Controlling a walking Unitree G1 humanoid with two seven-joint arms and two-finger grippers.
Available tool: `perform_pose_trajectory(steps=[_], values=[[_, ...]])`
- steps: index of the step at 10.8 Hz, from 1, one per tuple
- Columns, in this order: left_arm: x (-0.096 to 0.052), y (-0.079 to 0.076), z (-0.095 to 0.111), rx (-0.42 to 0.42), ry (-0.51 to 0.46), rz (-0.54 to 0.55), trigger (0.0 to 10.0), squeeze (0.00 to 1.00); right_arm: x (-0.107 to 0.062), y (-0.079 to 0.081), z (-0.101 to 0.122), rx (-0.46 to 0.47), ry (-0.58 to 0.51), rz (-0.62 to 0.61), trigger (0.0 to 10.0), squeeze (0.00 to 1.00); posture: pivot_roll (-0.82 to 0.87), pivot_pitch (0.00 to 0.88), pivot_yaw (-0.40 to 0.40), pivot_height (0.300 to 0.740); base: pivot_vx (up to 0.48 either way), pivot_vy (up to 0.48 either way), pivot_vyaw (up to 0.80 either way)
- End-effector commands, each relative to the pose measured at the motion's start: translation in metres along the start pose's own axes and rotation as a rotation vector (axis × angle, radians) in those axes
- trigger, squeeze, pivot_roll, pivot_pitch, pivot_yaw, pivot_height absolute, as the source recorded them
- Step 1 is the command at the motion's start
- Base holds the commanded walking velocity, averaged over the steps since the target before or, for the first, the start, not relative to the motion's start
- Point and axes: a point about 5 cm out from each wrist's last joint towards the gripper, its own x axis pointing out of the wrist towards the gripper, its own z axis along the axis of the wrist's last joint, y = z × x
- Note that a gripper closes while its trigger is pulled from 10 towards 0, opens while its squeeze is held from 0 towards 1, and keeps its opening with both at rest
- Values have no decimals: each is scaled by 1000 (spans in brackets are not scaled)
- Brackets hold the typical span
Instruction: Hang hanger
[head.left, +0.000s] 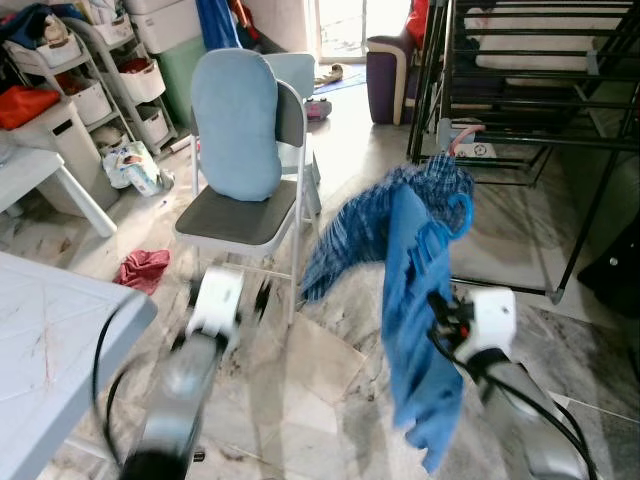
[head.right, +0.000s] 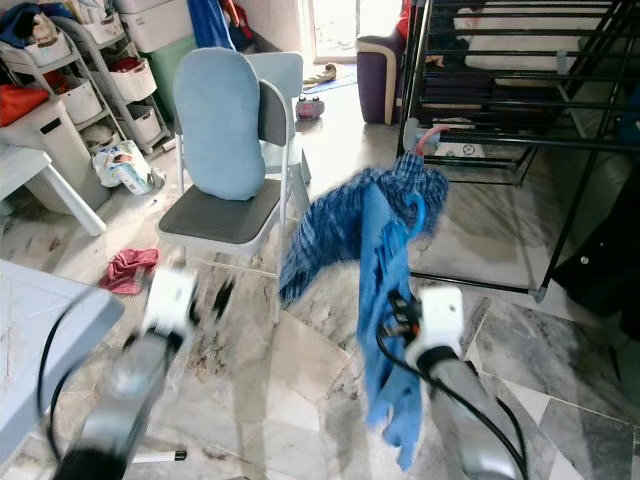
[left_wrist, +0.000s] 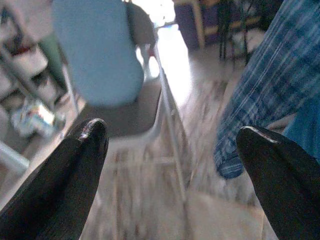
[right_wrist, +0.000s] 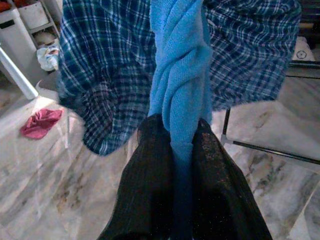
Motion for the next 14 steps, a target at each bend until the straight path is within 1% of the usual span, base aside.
perform_pose_trajectory(steps=[1, 2, 3, 4, 5, 6, 7, 8, 9, 10, 14], values=[[-5, 8, 1, 4, 1, 45, 10000, 0, 0, 6, 19, 1, -78, 36, 10000, 0, -82, 0, 59, 740, 0, 0, 0], [-11, 11, 2, 7, -6, 55, 10000, 0, -2, 10, 24, 20, -85, 39, 10000, 0, -84, 0, 52, 740, 0, 0, 0], [-17, 13, 0, 5, 8, 69, 10000, 0, 1, 26, 34, 6, -112, 98, 10000, 0, -94, 0, 52, 740, 0, 0, 0], [-15, 9, 0, 10, 12, 55, 10000, 0, 0, 29, 37, 8, -115, 105, 10000, 0, -97, 0, 54, 740, -285, 0, 0], [-14, 6, 2, 6, 6, 51, 10000, 0, -3, 26, 32, 3, -100, 99, 10000, 0, -105, 0, 63, 740, -311, 0, 0], [-16, 2, 2, 0, 12, 41, 10000, 0, -10, 17, 20, -13, -59, 68, 10000, 0, -113, 0, 65, 740, -334, 0, 0], [-16, 1, 2, -8, 16, 42, 10000, 0, -12, 12, 17, -3, -46, 50, 10000, 0, -114, 0, 67, 740, -337, 0, 0], [-12, 0, 5, -13, 15, 48, 10000, 0, -9, 4, 15, -16, -30, 40, 10000, 0, -98, 0, 65, 740, -368, 0, 0], [-11, 1, 6, -12, 13, 52, 10000, 0, -3, 3, 17, -20, -30, 38, 10000, 0, -86, 0, 59, 740, -379, 0, 0], [-12, 2, 7, -11, 12, 57, 10000, 0, 0, 3, 19, -23, -34, 44, 10000, 0, -75, 0, 53, 740, -379, 0, 0], [-12, 3, 7, -11, 13, 61, 10000, 0, 1, 4, 20, -25, -35, 47, 10000, 0, -75, 0, 53, 740, -379, 0, 0]])
